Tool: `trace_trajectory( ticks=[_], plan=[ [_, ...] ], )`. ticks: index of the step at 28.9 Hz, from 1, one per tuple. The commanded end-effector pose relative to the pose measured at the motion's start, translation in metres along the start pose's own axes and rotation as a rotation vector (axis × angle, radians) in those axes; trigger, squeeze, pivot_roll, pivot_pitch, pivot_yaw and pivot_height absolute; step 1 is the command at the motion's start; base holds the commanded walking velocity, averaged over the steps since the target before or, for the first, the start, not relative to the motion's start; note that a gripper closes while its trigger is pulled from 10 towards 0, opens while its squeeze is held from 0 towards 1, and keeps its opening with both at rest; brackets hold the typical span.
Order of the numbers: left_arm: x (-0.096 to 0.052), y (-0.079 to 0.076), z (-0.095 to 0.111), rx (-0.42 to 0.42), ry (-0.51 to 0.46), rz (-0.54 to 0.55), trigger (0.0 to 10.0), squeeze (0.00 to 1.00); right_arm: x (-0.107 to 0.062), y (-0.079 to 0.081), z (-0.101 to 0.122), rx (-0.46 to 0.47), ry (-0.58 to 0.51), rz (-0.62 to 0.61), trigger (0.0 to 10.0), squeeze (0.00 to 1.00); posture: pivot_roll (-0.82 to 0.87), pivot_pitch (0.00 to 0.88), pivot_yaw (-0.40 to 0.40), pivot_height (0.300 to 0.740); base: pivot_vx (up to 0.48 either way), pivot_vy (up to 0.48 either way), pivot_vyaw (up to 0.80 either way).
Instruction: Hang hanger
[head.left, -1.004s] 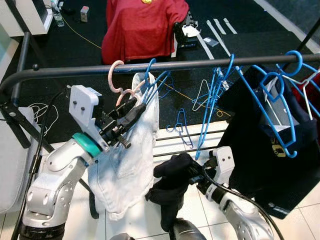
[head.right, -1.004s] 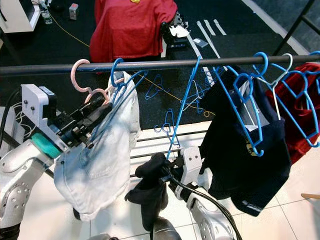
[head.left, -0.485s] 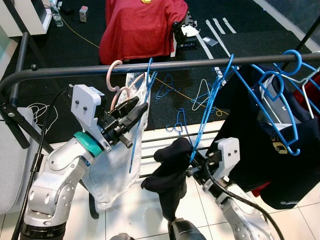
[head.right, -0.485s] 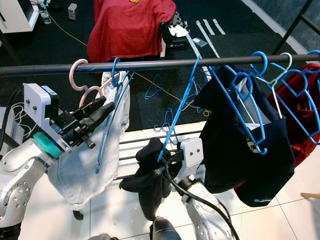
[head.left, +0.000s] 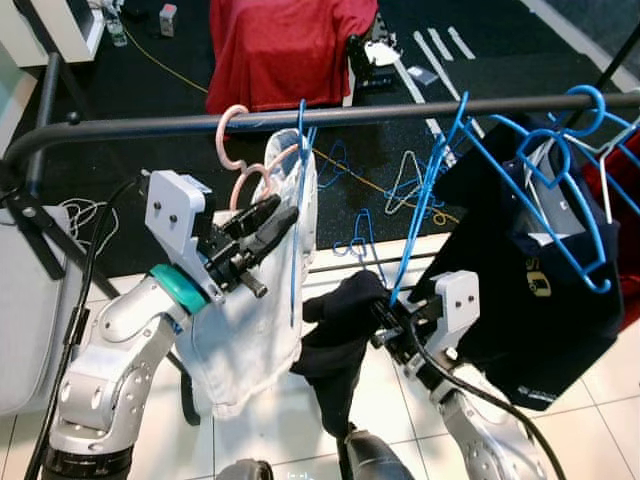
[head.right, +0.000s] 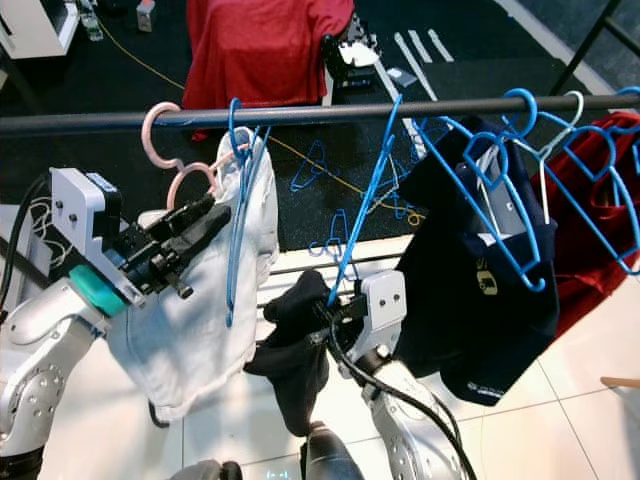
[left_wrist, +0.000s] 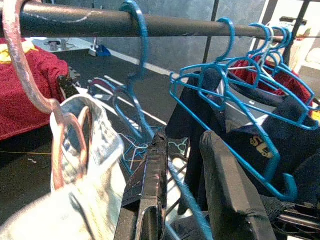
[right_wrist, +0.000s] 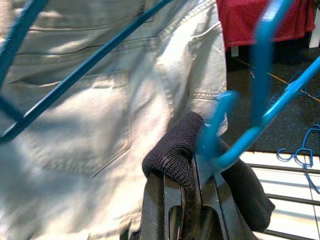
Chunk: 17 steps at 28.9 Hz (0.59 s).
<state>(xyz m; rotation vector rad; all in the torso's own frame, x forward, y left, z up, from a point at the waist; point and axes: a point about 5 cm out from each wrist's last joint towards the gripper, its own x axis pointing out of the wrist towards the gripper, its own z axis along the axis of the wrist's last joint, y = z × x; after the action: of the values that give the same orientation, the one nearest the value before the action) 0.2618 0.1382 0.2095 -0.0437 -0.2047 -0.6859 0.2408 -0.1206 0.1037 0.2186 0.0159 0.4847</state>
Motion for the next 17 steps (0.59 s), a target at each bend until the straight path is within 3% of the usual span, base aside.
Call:
trace_trajectory(
  ticks=[1, 17],
  plan=[
    [-0.0020, -0.0019, -0.0002, 0.003, -0.002, -0.004, 10.0, 0.00, -0.0007, 0.0004, -0.0008, 0.001, 0.002, -0.004, 10.0, 0.00, -0.11, 0.048, 0.033, 0.740, -0.364, 0.000, 0.00],
    [-0.0018, -0.0015, -0.0001, 0.002, 0.002, 0.000, 10.0, 0.00, 0.0008, 0.0019, -0.0021, 0.004, 0.006, -0.005, 10.0, 0.00, -0.10, 0.052, 0.034, 0.740, -0.379, 0.000, 0.00]
  ],
)
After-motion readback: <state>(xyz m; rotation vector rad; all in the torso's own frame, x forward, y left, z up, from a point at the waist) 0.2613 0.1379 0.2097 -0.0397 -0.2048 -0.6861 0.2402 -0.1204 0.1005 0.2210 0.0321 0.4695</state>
